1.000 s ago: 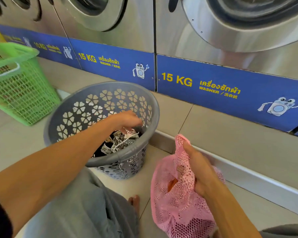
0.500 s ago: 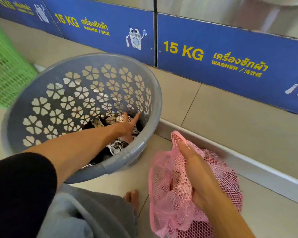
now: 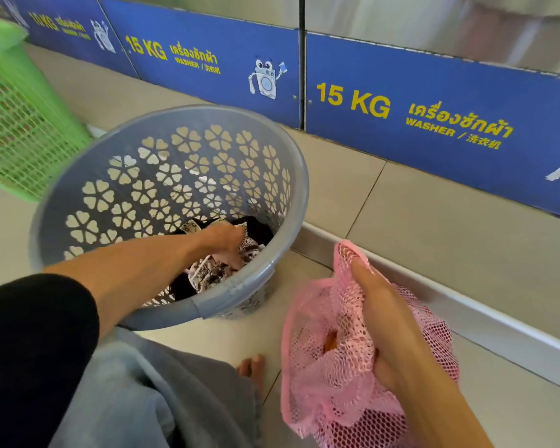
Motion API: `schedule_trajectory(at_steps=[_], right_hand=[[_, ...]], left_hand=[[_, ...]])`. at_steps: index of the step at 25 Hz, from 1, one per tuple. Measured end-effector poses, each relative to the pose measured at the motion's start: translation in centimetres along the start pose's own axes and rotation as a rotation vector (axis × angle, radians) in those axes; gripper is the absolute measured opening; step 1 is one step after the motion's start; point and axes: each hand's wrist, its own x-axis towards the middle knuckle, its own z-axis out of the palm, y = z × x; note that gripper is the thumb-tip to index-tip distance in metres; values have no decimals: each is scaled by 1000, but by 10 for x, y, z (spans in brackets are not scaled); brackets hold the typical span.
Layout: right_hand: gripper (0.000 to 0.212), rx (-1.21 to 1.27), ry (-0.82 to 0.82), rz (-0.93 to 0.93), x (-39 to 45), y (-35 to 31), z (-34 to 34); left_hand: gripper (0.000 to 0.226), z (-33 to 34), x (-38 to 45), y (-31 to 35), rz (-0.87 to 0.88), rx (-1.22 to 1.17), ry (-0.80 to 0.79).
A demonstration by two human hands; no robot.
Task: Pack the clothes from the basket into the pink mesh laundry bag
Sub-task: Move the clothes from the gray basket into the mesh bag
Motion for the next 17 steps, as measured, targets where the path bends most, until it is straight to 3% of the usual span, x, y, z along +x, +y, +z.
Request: schedule_trajectory(at_steps=[2,5,7,11,14,17], right_hand=[[72,35,-9,-17,-3,1,-3],[57,102,1,-38,-15,-5,-13],[49,183,2,-18,-28,-13,-21],[53,339,59,-68,-55,-25,-42],[57,409,91,-151,-68,-34,-58],[45,486,-4,-214,-80,-38,-67]], left_hand=[[74,-30,-12,-10,-55,-164,18],[100,-90,-52,-24,-162,-621,210],[84,-124,-92,-20,-152,-1002,298],[14,-168,-189,12,107,-1537,376],[15,-174,-257,62,275,-1628,307],[16,-140,-285,136,350,-1592,82]])
